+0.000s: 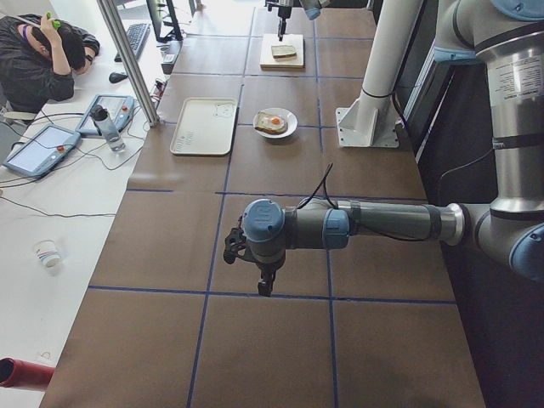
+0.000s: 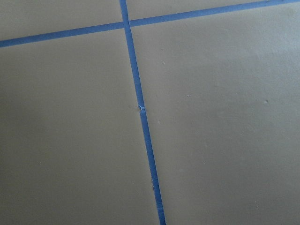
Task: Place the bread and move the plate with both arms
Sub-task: 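Grasp the edge of the bread slice with the right gripper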
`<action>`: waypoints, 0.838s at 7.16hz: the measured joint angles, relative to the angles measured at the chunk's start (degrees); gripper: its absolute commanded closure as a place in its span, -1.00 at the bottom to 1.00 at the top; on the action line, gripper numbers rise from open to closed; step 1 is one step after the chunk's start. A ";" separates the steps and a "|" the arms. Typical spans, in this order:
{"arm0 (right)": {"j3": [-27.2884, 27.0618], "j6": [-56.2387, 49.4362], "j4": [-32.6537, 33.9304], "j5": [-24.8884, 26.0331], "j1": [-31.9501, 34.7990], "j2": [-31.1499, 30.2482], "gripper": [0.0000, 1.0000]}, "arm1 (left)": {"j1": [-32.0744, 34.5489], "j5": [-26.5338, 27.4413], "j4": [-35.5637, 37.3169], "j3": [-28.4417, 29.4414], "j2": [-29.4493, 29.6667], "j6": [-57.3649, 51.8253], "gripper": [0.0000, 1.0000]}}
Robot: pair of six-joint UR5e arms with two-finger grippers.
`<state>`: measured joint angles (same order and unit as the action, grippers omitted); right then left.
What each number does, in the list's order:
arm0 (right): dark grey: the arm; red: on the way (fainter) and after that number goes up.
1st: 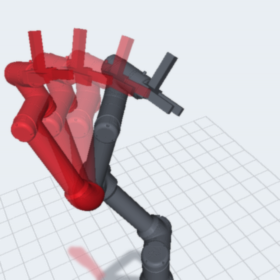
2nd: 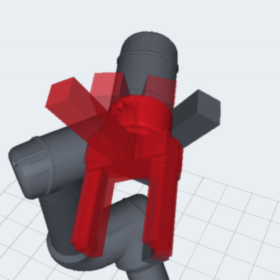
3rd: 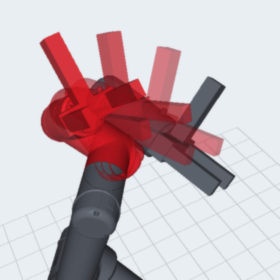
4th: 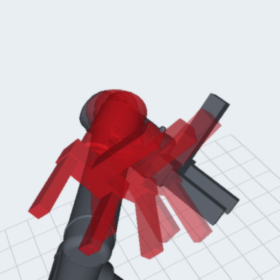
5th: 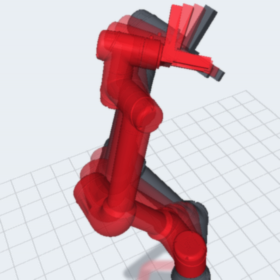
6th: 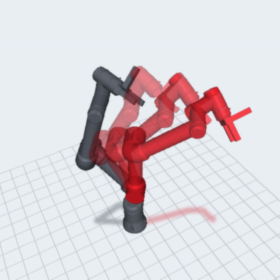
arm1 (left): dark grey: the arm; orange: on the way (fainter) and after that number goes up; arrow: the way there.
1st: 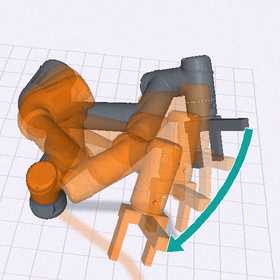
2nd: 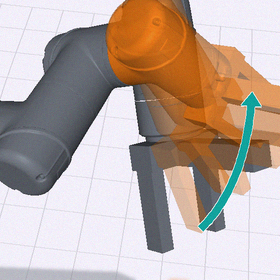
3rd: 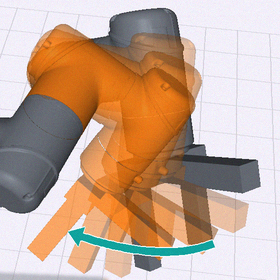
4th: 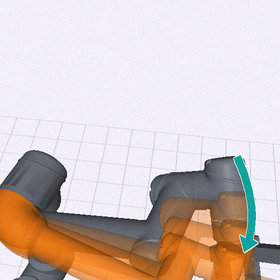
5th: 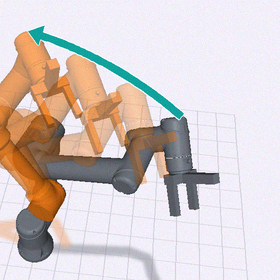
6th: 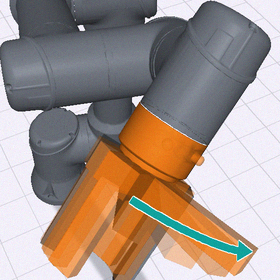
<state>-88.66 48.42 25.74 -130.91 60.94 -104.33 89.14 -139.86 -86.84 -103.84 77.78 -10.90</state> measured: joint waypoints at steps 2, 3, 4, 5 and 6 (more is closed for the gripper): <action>0.12 0.93 -1.11 0.51 -2.34 -1.10 -0.73 | -0.01 -0.06 0.00 0.06 0.00 0.00 -1.00; 0.14 0.99 -1.21 0.54 -2.89 -1.52 -0.71 | -0.02 -0.06 -0.02 0.09 0.00 0.00 -1.00; 0.15 1.03 -1.24 0.56 -3.39 -1.72 -0.67 | -0.02 -0.06 -0.06 0.11 0.00 0.00 -1.00; 0.15 1.05 -1.26 0.58 -3.84 -1.80 -0.65 | -0.02 -0.07 -0.06 0.15 0.00 0.00 -1.00; 0.15 1.05 -1.24 0.62 -4.27 -1.82 -0.64 | -0.02 -0.07 -0.05 0.21 0.00 0.00 -1.00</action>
<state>-88.51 49.48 24.50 -130.29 56.67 -106.15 89.12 -139.92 -86.88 -103.62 77.78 -10.90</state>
